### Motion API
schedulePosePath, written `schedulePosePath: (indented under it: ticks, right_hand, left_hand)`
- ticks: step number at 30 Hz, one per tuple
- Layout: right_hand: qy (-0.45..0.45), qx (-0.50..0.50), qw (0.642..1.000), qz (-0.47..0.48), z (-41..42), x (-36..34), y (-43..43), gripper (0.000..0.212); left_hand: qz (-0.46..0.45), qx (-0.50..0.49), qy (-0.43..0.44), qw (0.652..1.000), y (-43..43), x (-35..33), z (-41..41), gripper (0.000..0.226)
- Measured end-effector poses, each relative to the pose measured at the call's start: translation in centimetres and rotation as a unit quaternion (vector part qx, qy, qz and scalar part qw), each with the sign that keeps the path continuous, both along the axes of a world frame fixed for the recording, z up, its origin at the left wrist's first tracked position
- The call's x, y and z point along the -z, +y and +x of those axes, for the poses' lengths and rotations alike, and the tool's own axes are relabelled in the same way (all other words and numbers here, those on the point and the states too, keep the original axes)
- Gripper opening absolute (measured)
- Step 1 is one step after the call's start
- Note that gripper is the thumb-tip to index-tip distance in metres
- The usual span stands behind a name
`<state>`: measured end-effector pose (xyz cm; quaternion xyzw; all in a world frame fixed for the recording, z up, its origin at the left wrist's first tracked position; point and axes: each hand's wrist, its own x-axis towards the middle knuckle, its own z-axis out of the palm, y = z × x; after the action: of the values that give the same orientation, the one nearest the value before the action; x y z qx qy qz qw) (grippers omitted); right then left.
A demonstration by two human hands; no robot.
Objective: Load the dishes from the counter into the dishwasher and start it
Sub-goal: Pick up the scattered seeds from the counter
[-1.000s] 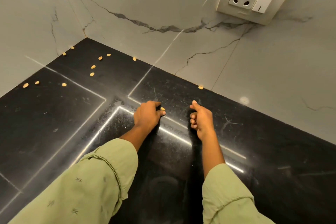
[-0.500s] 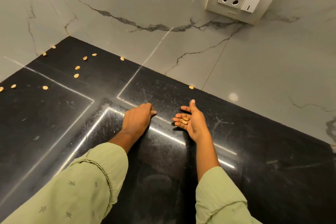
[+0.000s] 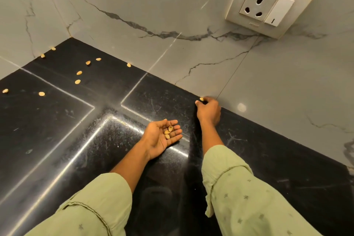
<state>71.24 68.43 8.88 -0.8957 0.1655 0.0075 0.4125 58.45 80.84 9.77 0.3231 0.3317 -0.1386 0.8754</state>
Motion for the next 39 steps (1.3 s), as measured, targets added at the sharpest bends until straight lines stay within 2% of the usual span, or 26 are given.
schedulePosePath:
  ticks: [5, 10, 14, 16, 17, 18, 19, 20, 22, 23, 26, 28, 31, 39]
  right_hand:
    - [-0.012, -0.02, 0.997, -0.07, 1.1, 0.4, 0.4, 0.016]
    - [0.015, -0.068, 0.988, -0.134, 1.7, 0.5, 0.2, 0.022]
    - [-0.006, -0.145, 0.96, -0.241, 0.8, 0.3, 0.2, 0.028]
    - [-0.007, -0.164, 0.955, -0.248, 0.7, 0.5, 0.1, 0.026]
    - [0.006, -0.162, 0.962, -0.222, 0.8, 0.4, 0.1, 0.023]
    - [0.03, -0.155, 0.975, -0.155, 1.2, 0.5, -0.2, 0.022]
    - [0.062, -0.143, 0.987, -0.042, 1.5, 0.5, -0.4, 0.022]
    - [0.101, -0.124, 0.983, 0.09, 1.4, 0.3, -0.6, 0.023]
    - [0.157, -0.086, 0.934, 0.309, 0.1, -0.4, -0.7, 0.02]
    - [0.168, -0.07, 0.905, 0.385, -1.0, -0.7, -0.6, 0.02]
    - [0.177, -0.026, 0.823, 0.54, -4.1, -1.4, 0.3, 0.024]
    - [0.177, -0.017, 0.797, 0.577, -5.8, -1.5, 1.2, 0.027]
    - [0.2, -0.028, 0.787, 0.583, -7.6, -1.4, 2.7, 0.037]
    - [0.261, -0.078, 0.805, 0.526, -11.4, -1.7, 8.1, 0.059]
  left_hand:
    - [-0.031, -0.016, -0.004, 0.999, 0.1, 0.2, -0.1, 0.056]
    - [-0.028, -0.023, -0.009, 0.999, 0.1, 0.5, -0.4, 0.057]
    - [-0.023, -0.026, -0.01, 0.999, 0.1, 0.8, -0.4, 0.057]
    - [-0.019, -0.029, -0.011, 0.999, 0.1, 0.8, -0.3, 0.057]
    - [-0.017, -0.031, -0.011, 0.999, 0.1, 0.8, -0.3, 0.057]
    - [-0.016, -0.033, -0.01, 0.999, 0.1, 0.7, -0.4, 0.057]
    - [-0.017, -0.037, -0.01, 0.999, 0.1, 0.7, -0.4, 0.056]
    - [-0.019, -0.042, -0.008, 0.999, 0.1, 0.7, -0.5, 0.055]
    - [-0.028, -0.057, -0.005, 0.998, 0.2, 0.7, -0.8, 0.055]
    - [-0.035, -0.066, -0.005, 0.997, 0.4, 0.7, -1.0, 0.055]
    - [-0.049, -0.093, -0.007, 0.994, 0.9, 1.0, -2.0, 0.056]
    - [-0.053, -0.109, -0.009, 0.993, 1.6, 1.1, -2.9, 0.056]
    - [-0.05, -0.134, -0.01, 0.99, 2.7, 1.1, -4.3, 0.057]
    - [-0.054, -0.239, -0.005, 0.969, 7.6, 0.9, -9.4, 0.051]
